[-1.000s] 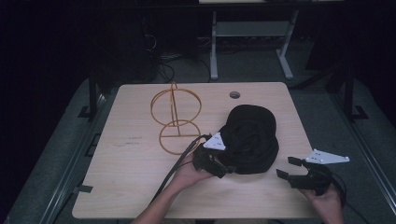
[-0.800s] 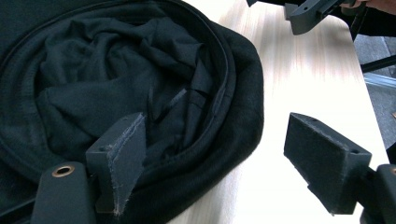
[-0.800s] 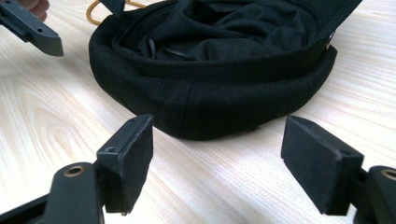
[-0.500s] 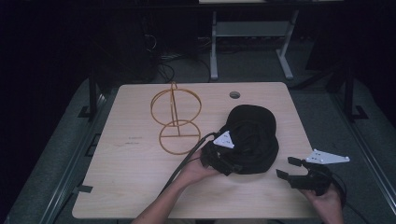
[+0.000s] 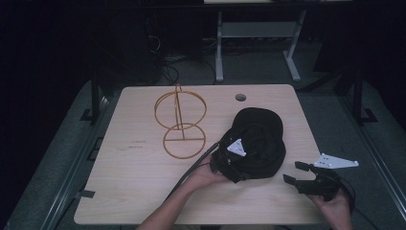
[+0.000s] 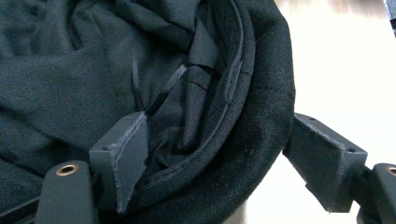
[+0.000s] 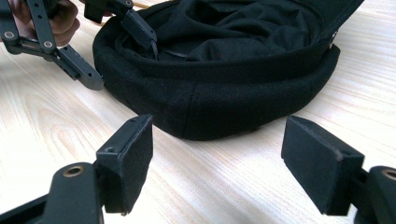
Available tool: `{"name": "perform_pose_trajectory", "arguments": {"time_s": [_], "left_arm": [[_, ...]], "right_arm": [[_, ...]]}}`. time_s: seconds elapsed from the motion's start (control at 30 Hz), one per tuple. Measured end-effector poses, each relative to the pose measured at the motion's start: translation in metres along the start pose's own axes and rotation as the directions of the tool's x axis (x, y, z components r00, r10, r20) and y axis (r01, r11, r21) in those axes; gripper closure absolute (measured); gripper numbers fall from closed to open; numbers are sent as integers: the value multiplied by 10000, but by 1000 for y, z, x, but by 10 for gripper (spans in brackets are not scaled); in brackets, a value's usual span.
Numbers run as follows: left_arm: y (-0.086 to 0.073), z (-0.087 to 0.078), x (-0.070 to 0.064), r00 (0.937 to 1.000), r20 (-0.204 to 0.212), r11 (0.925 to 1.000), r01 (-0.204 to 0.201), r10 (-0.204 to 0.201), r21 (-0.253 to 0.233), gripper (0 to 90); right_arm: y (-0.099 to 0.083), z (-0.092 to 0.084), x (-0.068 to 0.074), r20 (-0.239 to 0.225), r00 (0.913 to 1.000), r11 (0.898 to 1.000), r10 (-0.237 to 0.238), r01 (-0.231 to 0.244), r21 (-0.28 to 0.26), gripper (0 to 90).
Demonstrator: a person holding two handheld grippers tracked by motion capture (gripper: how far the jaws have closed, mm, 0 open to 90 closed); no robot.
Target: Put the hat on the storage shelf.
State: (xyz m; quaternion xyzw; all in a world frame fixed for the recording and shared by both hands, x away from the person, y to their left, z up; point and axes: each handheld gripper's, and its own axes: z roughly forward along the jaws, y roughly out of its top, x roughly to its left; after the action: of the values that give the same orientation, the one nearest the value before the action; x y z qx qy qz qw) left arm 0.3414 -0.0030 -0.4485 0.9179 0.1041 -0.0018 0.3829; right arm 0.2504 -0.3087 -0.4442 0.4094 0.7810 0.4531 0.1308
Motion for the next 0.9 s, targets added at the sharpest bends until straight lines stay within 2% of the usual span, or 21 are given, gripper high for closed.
{"name": "perform_pose_trajectory", "arguments": {"time_s": [0.1, 0.37, 0.5, 0.63, 0.67, 0.73, 0.83, 0.9], "left_arm": [[0, 0, -2, 9996, -175, 9997, -233, 235, 80, 286], [-1, 3, -1, 9981, -118, 9972, -605, 611, 433, 499], [-2, 6, 0, 9966, 13, 9943, -821, 822, 686, 544], [0, 7, 0, 9952, 254, 9920, -967, 949, 812, 643], [1, 8, 0, 9943, 308, 9908, -1041, 1018, 866, 643], [1, 8, 0, 9930, 408, 9899, -1138, 1107, 849, 684], [2, 7, 1, 9924, 662, 9910, -1084, 1034, 784, 747], [3, 7, 0, 9913, 659, 9899, -1188, 1139, 768, 772]], "right_arm": [[0, 0, 0, 2, 10000, 10000, 19, -19, 12, 244], [0, 1, 0, -7, 10000, 10000, 23, -23, 40, 243], [0, 1, 0, -17, 10000, 10000, 43, -43, 31, 243], [0, 2, 0, -27, 10000, 10000, 73, -73, 65, 243], [0, 2, 0, -27, 10000, 10000, 73, -73, 65, 243], [0, 2, 1, -28, 10000, 9999, 89, -89, 82, 243], [-1, 2, 0, -23, 10000, 10000, 69, -68, 64, 243], [-1, 2, 0, -23, 10000, 10000, 67, -67, 71, 243]]}}
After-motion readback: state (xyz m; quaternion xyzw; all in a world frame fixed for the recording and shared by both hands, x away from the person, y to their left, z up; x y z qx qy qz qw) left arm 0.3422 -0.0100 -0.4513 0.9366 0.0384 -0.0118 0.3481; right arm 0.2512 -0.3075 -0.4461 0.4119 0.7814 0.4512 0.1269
